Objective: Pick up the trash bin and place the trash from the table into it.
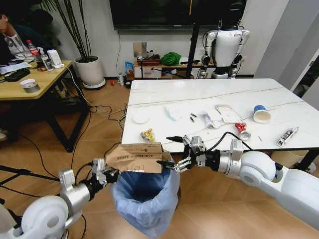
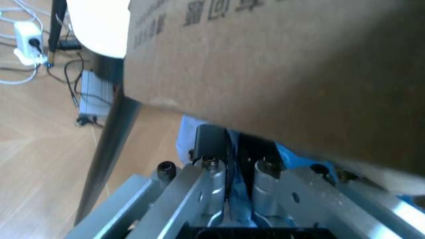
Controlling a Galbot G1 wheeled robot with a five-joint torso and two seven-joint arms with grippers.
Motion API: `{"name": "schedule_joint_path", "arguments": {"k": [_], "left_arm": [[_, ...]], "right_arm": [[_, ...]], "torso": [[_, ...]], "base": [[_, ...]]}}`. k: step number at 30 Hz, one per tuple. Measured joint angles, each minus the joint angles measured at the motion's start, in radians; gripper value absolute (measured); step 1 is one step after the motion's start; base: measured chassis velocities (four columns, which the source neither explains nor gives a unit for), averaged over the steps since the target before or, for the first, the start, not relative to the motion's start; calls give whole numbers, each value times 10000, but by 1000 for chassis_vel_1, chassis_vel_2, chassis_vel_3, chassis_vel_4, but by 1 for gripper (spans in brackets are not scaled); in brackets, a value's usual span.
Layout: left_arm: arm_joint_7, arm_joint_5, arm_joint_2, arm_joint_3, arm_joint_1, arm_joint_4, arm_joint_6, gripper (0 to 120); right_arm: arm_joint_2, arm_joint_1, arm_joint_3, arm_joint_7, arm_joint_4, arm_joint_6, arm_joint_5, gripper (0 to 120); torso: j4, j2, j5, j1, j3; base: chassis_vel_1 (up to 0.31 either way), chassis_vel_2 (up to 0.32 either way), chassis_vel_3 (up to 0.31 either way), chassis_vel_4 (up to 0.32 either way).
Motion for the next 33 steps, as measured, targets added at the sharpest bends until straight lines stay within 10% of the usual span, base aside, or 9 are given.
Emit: {"name": "schedule_joint_path", "arguments": {"k": [19, 33], "left_arm": [[66, 512, 18, -961, 1469, 48, -25, 0], [121, 540, -189, -1100, 1468, 207, -72, 0]], "right_arm": [[2708, 749, -371, 4702, -2048, -1172, 528, 100], [3624, 1629, -1941, 5376, -3205, -1525, 642, 100]], "torso": [[2, 0, -1, 1, 1], [2, 0, 2, 2, 1]], "base": [[0, 0, 0, 0], [0, 0, 0, 0]]}}
